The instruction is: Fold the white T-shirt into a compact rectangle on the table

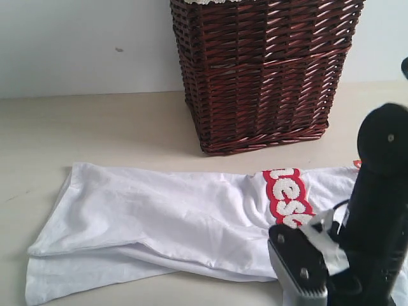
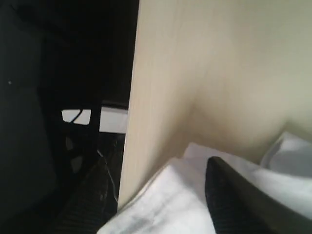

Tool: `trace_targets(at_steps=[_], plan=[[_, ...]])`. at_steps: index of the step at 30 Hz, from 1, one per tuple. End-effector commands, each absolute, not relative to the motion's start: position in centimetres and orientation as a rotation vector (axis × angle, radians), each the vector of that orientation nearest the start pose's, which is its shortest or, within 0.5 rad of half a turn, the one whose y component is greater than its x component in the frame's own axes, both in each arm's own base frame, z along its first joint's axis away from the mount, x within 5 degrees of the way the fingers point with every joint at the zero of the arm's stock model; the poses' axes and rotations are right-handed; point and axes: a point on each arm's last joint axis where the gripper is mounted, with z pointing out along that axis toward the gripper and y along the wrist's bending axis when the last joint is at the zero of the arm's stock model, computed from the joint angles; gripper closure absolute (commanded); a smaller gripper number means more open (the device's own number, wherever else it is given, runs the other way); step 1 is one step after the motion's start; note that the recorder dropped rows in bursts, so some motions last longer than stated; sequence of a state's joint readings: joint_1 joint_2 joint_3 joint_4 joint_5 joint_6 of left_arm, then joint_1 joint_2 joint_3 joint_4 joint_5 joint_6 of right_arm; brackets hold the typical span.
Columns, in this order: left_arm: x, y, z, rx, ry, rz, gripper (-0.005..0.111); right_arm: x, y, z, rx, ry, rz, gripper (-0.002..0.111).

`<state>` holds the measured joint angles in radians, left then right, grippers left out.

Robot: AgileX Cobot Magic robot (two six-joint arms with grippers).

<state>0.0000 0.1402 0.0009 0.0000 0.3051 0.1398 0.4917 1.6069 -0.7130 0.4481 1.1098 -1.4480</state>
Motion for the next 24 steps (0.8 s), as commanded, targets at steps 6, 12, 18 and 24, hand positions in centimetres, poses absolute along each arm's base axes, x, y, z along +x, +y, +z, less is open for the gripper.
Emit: trace_targets(at_steps=[6,12,18,24], plan=[[6.2,0.0,17.8,0.129,1.917,0.088,0.107,16.5,12.1,13.4,-2.427,2.083,0.426,0.058],[6.2,0.0,17.8,0.129,1.917,0.088,0.107,17.3,12.4,13.3,-2.329,2.101,0.335,0.108],[6.2,0.0,17.8,0.129,1.917,0.088,0.107,19.7,13.3,17.8,-2.224,1.965,0.166,0.108],[6.2,0.0,17.8,0.129,1.917,0.088,0.107,22.7,13.7,21.5,-2.107,1.826,-0.134,0.108]])
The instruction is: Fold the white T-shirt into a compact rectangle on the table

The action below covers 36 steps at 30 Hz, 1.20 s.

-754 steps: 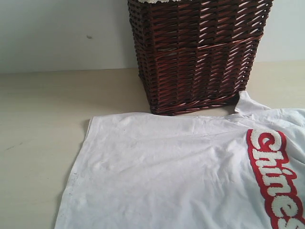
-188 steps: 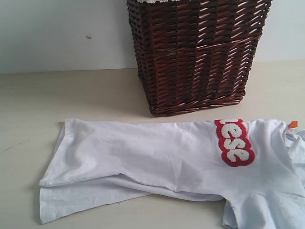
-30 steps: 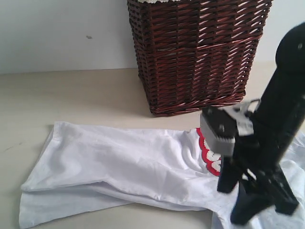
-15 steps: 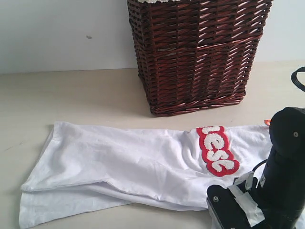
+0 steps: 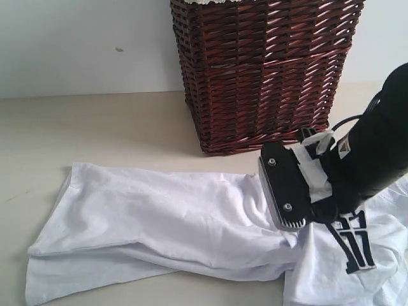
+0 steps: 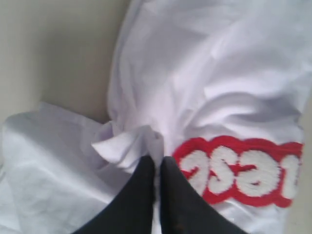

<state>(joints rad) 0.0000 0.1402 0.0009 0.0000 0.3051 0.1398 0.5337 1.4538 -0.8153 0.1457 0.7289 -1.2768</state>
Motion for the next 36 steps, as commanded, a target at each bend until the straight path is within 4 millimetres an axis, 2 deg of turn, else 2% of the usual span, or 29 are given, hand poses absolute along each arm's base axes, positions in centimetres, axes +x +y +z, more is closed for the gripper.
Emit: trace_targets(at_steps=[1,16,19,24,26,30,32,34,36], plan=[[6.2,0.0,17.8,0.129,1.917,0.088,0.107,23.1,13.6,21.5,-2.094,1.823,-0.181,0.108],[6.2,0.0,17.8,0.129,1.917,0.088,0.107,26.5,12.9,21.2,-1.565,2.016,-0.468,0.107],[6.2,0.0,17.8,0.129,1.917,0.088,0.107,26.8,13.1,20.9,-1.52,2.026,-0.448,0.096],[6.2,0.0,17.8,0.129,1.917,0.088,0.107,27.2,13.5,19.9,-1.508,2.047,-0.413,0.06],[6.2,0.0,17.8,0.129,1.917,0.088,0.107,27.4,14.0,19.7,-1.444,2.051,-0.357,0.051],[6.2,0.0,17.8,0.129,1.917,0.088,0.107,27.3,14.4,20.7,-1.313,2.043,-0.258,0.05],[6.2,0.0,17.8,0.129,1.917,0.088,0.107,26.7,13.8,20.4,-1.306,2.157,-0.27,0.05],[6.2,0.0,17.8,0.129,1.917,0.088,0.107,25.8,13.4,18.6,-1.455,2.297,-0.275,0.05],[6.2,0.0,17.8,0.129,1.917,0.088,0.107,25.3,14.0,16.9,-1.514,2.389,-0.146,0.05]])
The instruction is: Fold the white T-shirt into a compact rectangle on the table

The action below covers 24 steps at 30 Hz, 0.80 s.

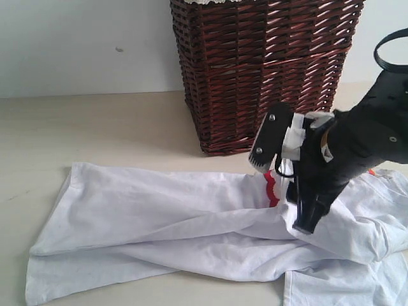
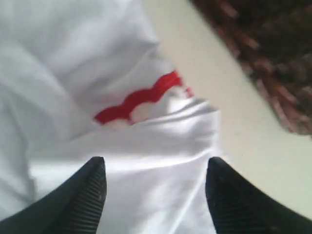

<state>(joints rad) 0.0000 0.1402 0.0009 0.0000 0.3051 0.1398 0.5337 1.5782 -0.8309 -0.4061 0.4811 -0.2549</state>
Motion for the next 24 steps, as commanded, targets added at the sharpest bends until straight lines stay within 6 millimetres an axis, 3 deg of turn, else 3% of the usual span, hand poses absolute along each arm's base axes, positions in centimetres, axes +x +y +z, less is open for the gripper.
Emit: trace_targets(at_steps=[1,5,7,8,12,18,24], plan=[[6.2,0.0,17.8,0.129,1.917,0.088,0.107,25.3,14.6,16.3,-1.466,2.409,-0.06,0.05],[6.2,0.0,17.8,0.129,1.917,0.088,0.107,25.8,14.9,15.2,-1.405,2.434,-0.035,0.052],[6.2,0.0,17.8,0.129,1.917,0.088,0.107,26.0,15.1,14.7,-1.386,2.438,-0.03,0.063],[6.2,0.0,17.8,0.129,1.917,0.088,0.107,26.2,15.2,14.7,-1.36,2.428,-0.024,0.076],[6.2,0.0,17.8,0.129,1.917,0.088,0.107,26.3,15.3,15.0,-1.348,2.405,-0.022,0.107],[6.2,0.0,17.8,0.129,1.917,0.088,0.107,25.6,14.7,17.4,-1.359,2.369,-0.049,0.108],[6.2,0.0,17.8,0.129,1.917,0.088,0.107,25.0,12.1,20.4,-1.405,2.347,-0.31,0.108]])
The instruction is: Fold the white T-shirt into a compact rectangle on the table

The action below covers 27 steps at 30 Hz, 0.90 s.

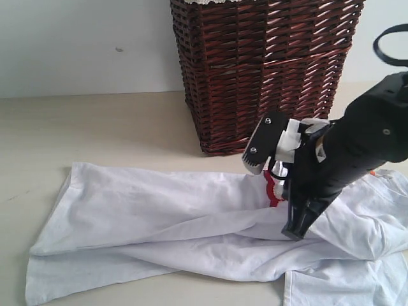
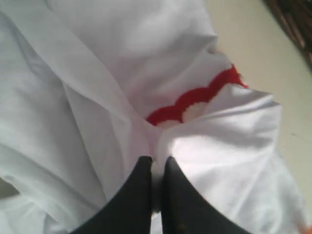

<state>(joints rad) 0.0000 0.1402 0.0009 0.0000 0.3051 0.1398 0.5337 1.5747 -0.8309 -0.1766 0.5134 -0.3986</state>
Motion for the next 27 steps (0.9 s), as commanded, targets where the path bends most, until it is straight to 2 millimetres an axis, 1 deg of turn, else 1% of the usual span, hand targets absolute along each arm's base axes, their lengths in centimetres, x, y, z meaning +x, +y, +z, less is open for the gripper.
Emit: trace_targets(at_steps=[1,4,6,8,13,18,20,23,26,27], plan=[[6.2,0.0,17.8,0.129,1.917,0.088,0.107,25.2,11.4,20.5,-1.396,2.358,-0.379,0.108],[6.2,0.0,17.8,0.129,1.917,0.088,0.107,26.4,9.1,20.6,-1.326,2.381,-0.551,0.108],[6.2,0.0,17.8,0.129,1.917,0.088,0.107,27.3,7.8,20.6,-1.277,2.369,-0.629,0.108],[6.2,0.0,17.8,0.129,1.917,0.088,0.107,28.1,6.8,20.7,-1.24,2.34,-0.666,0.108],[6.2,0.0,17.8,0.129,1.917,0.088,0.107,29.5,5.1,20.3,-1.191,2.292,-0.639,0.108],[6.2,0.0,17.8,0.129,1.917,0.088,0.107,30.6,4.5,19.6,-1.176,2.245,-0.577,0.107],[6.2,0.0,17.8,0.129,1.917,0.088,0.107,30.9,4.7,19.0,-1.193,2.238,-0.561,0.099],[6.2,0.0,17.8,0.129,1.917,0.088,0.107,31.1,4.9,18.0,-1.209,2.254,-0.541,0.08],[6.2,0.0,17.8,0.129,1.917,0.088,0.107,31.3,5.1,17.4,-1.126,2.293,-0.49,0.059],[6.2,0.0,17.8,0.129,1.917,0.088,0.107,31.4,5.1,17.3,-1.107,2.298,-0.479,0.054]])
